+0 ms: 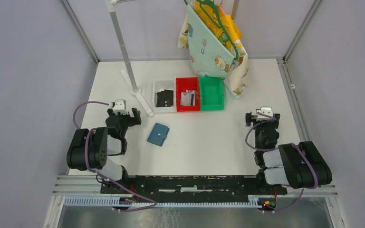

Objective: Take the credit cards out of the card holder
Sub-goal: Move the card holder to the center of the board.

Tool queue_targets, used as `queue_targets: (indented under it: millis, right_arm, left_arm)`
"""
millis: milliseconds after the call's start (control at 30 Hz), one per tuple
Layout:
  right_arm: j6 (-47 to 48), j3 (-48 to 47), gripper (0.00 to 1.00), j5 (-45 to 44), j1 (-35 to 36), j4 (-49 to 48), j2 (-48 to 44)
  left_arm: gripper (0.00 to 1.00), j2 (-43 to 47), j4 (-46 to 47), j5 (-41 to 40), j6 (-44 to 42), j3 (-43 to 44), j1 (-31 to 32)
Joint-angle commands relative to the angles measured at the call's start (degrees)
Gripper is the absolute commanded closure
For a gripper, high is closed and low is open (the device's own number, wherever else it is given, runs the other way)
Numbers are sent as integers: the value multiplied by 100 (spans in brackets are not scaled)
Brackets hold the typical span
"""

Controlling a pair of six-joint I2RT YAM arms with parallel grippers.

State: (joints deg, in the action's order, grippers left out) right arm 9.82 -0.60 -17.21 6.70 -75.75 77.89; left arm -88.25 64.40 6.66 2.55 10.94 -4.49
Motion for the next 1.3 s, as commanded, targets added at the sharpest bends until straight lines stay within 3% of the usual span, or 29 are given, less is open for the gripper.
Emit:
queue_targets:
  millis: [0,467,600,667,767,867,1033,1067,1167,1267]
  right_arm:
    - [91,542,2,-107,-26,-479,23]
    - [69,563,2,-1,-69,-471,36]
    - [-23,583,2,-195,-101,-494,-82]
    - [-211,477,2,-598,-103,152,-487]
    - [-164,507,2,-512,-101,505,-1088]
    - [-418,456,2,-631,-100,1203,-1815]
    - [-1906,-552,2,-771,-111,3623,-2650]
    - [-2573,-726,2,-876,-114,3982,-2691]
    - [-4620,-1525,2,-1449,-122,6269,-2636]
    - [-4448,-1598,2,-304,-138,6346,-2494]
  left_arm:
    - [0,-37,561,89,-405,150,-32]
    - [0,-10,625,117,-411,153,-46]
    - [0,357,-612,45,-152,642,-254]
    - [0,567,-1097,361,-21,843,-455]
    - [0,913,-1259,794,99,806,-739]
    - [0,1190,-2115,997,67,1118,-870]
    - [0,1188,-4406,1275,-218,2303,-923]
    - [0,1218,-4692,1324,-329,2464,-943]
    - [0,1387,-5280,1619,-422,2709,-1069]
    - [0,1567,-5774,1825,-516,2883,-1208]
